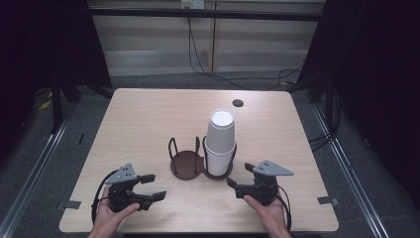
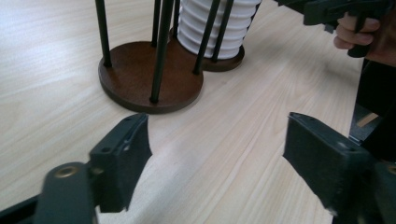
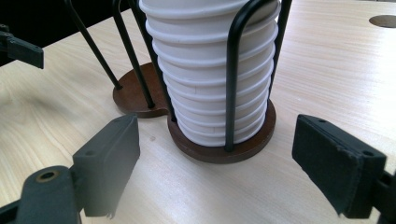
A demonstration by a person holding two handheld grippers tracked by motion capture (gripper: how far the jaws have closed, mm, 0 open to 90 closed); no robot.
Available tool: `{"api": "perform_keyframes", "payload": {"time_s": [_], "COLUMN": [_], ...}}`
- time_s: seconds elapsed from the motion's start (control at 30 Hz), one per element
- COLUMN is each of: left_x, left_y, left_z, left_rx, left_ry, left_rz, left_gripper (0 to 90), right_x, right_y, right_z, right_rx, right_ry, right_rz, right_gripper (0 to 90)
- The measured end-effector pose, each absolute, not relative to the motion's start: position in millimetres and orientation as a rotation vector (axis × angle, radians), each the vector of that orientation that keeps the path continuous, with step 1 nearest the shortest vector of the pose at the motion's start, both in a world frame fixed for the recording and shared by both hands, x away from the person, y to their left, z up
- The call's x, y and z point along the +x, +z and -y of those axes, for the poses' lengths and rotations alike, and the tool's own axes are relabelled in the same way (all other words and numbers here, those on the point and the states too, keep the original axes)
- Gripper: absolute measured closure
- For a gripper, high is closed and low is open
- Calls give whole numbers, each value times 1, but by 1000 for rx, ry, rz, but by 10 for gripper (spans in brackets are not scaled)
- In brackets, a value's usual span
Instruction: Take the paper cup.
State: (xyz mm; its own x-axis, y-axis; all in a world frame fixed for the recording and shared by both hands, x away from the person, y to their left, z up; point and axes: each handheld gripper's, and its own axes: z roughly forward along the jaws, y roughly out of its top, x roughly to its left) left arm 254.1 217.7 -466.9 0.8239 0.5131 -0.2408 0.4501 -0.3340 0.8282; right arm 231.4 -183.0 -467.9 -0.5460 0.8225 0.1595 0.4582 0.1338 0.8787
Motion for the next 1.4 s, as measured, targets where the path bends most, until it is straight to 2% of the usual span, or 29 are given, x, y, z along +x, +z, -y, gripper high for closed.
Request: {"api": "perform_keyframes", "payload": {"time_s": [0.2, 0.8, 0.87, 1.4], "left_x": [253, 252, 252, 251], "left_y": [-467, -465, -465, -466], "left_z": [-220, -226, -226, -224], "left_rx": [1960, 1967, 1962, 1969], "left_ry": [85, 96, 94, 64], "left_rz": [-719, -696, -695, -693], "left_gripper": [157, 160, 160, 161], "right_x": [233, 232, 232, 233], "right_y": [-467, -457, -454, -435], "right_z": [185, 189, 189, 191], "right_rx": [1246, 1283, 1288, 1245], "right_ry": [1384, 1372, 1353, 1445], "right_rz": [-2058, -2103, -2126, -2167], "right_gripper": [156, 193, 218, 214]}}
